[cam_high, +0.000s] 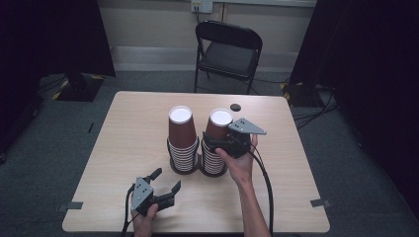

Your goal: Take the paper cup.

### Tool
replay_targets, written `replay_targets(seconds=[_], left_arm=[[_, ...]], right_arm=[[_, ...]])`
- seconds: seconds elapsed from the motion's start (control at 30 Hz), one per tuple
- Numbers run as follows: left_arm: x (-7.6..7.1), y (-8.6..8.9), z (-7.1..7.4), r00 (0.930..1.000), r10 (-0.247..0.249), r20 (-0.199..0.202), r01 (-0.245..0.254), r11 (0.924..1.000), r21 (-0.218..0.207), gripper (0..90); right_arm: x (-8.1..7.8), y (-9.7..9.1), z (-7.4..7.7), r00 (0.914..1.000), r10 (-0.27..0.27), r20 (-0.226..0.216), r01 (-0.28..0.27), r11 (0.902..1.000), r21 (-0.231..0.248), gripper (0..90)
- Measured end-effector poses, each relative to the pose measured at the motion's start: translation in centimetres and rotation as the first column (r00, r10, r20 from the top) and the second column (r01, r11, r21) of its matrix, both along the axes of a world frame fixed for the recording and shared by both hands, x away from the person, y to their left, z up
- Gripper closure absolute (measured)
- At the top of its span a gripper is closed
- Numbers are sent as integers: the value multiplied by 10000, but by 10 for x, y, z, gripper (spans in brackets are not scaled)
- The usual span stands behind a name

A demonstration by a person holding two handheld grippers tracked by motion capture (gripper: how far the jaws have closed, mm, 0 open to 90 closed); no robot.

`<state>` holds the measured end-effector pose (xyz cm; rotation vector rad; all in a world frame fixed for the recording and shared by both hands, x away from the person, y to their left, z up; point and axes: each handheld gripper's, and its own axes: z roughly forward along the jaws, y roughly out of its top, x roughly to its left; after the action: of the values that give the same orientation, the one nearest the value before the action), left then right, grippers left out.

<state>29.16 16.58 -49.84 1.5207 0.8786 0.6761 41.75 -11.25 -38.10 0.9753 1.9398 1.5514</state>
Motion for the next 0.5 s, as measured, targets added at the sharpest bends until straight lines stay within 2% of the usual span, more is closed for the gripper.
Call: replay_targets(seconds=[0.13,0.27,0.5], left_arm=[[0,0,0,10000,32,2,-32,10000,-19,180],[0,0,0,10000,-60,-26,60,10000,17,172],[0,0,0,10000,-52,-38,52,10000,59,167]], right_arm=[[-1,0,-3,10000,-57,24,57,10000,6,100],[-1,1,-4,9999,-87,104,90,9996,-265,98],[0,-1,-3,9999,-109,-44,108,9998,-195,111]])
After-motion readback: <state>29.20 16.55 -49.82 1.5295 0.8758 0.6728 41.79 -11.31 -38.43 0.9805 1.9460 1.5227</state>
